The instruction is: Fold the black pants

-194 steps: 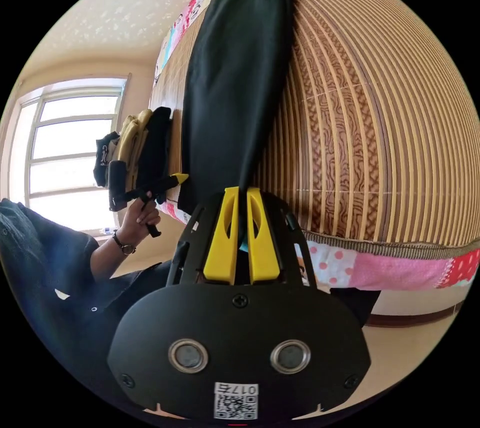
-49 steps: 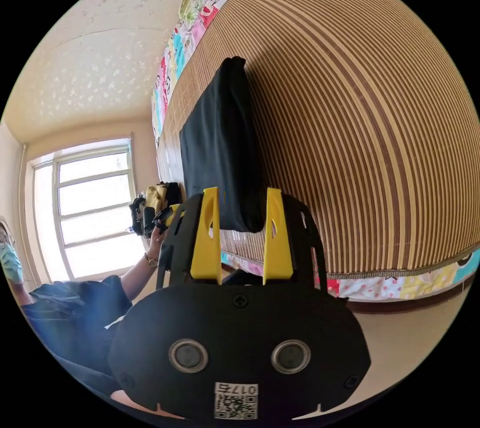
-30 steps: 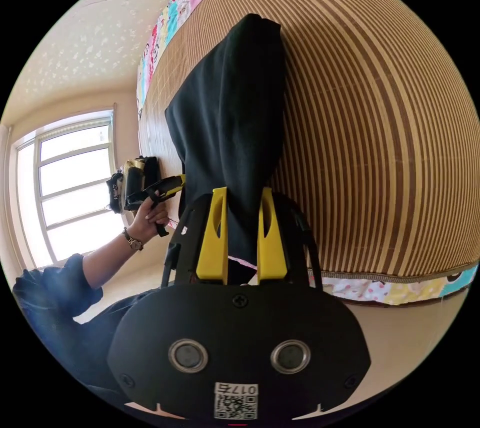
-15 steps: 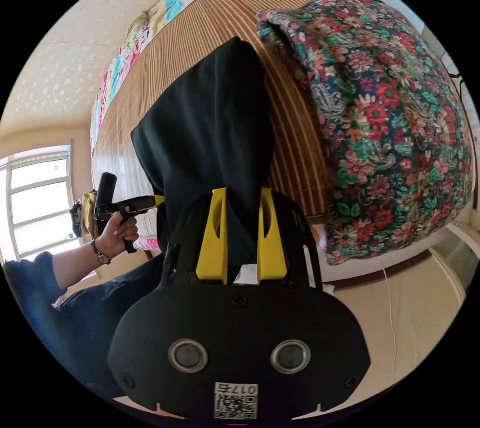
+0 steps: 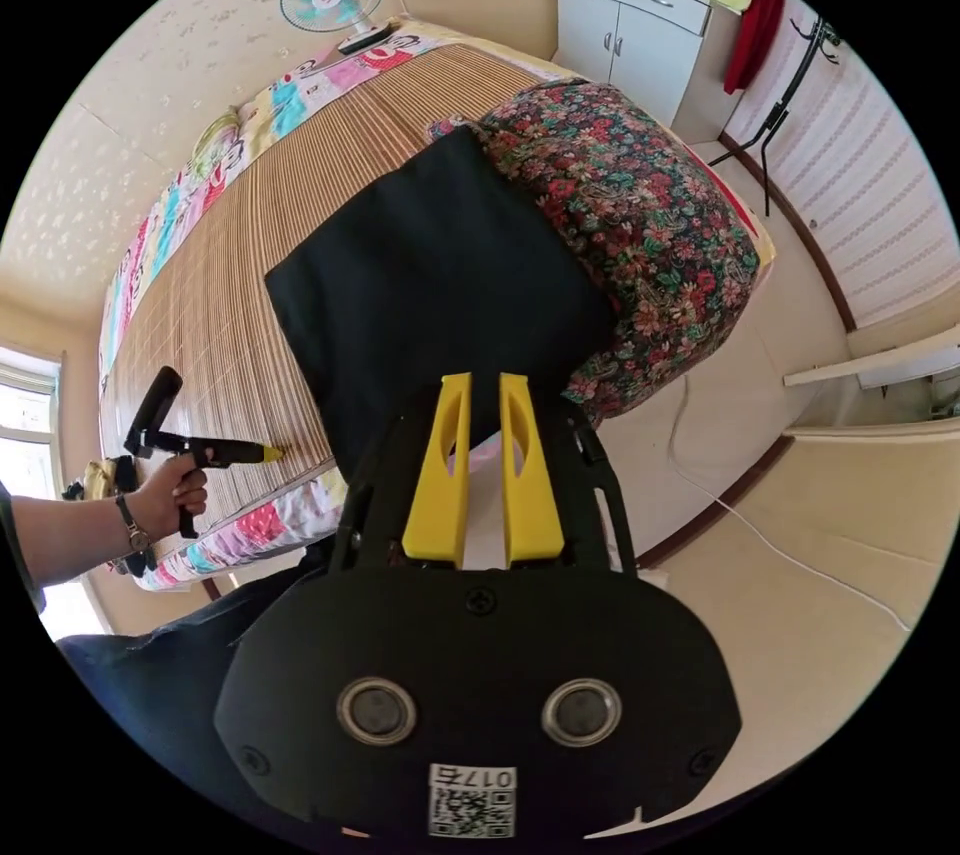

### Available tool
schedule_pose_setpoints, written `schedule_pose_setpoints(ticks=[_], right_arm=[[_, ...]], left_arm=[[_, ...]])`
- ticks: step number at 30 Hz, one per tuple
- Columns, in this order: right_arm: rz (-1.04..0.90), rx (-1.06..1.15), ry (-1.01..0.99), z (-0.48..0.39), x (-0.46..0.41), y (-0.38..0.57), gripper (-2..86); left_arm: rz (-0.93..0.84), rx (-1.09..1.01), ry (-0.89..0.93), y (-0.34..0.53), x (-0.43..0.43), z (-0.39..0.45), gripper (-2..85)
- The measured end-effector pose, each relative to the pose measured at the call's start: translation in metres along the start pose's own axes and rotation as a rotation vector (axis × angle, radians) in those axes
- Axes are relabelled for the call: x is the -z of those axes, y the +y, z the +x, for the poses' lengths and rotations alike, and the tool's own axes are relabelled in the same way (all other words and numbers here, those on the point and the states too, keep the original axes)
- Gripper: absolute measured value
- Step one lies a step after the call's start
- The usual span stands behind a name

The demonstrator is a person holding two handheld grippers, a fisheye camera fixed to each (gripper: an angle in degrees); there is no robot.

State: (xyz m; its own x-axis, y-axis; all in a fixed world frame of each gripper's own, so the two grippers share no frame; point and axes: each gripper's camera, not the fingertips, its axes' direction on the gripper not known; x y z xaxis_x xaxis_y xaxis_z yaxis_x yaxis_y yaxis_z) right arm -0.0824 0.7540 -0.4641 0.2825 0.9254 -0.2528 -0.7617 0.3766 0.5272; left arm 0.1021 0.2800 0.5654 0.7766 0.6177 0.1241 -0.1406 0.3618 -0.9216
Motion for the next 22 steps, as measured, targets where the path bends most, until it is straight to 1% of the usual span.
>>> schedule_pose_setpoints(ticks=[2,3,4,5,7,9,11,14,17,22], right_arm=[[-0.039,0.034,-0.052,-0.031,-0.015,0.004,2.8],[-0.054,0.038,-0.045,-0.038,-0.021,0.003,2.4],[-0.085,0.043,0.003,-0.051,-0.038,-0.001,1.7],[-0.167,0.068,0.089,-0.062,-0.063,-0.007,1.2],[-0.296,0.122,0.172,-0.073,-0.102,-0.012,0.8],[-0.348,0.115,0.182,-0.078,-0.111,-0.022,0.6],[-0.468,-0.052,0.156,-0.078,-0.115,-0.045,0.4],[-0.562,-0.200,0.194,-0.089,-0.113,-0.056,0.3],[-0.599,-0.289,0.297,-0.115,-0.102,-0.045,0.2],[-0.526,-0.335,0.350,-0.180,-0.078,-0.001,0.2]], left_arm=[[0.022,0.050,-0.080,0.034,0.028,-0.016,5.6],[0.045,0.068,-0.108,0.058,0.048,-0.025,5.9],[0.058,0.078,-0.118,0.070,0.058,-0.030,6.1],[0.088,0.099,-0.135,0.095,0.077,-0.038,6.1],[0.138,0.138,-0.149,0.132,0.103,-0.050,6.0],[0.229,0.203,-0.163,0.188,0.134,-0.064,5.9],[0.305,0.260,-0.159,0.231,0.150,-0.075,5.9],[0.391,0.376,-0.121,0.301,0.157,-0.100,5.9],[0.442,0.524,-0.061,0.367,0.151,-0.129,6.1],[0.663,0.650,0.008,0.459,0.178,-0.155,6.0]])
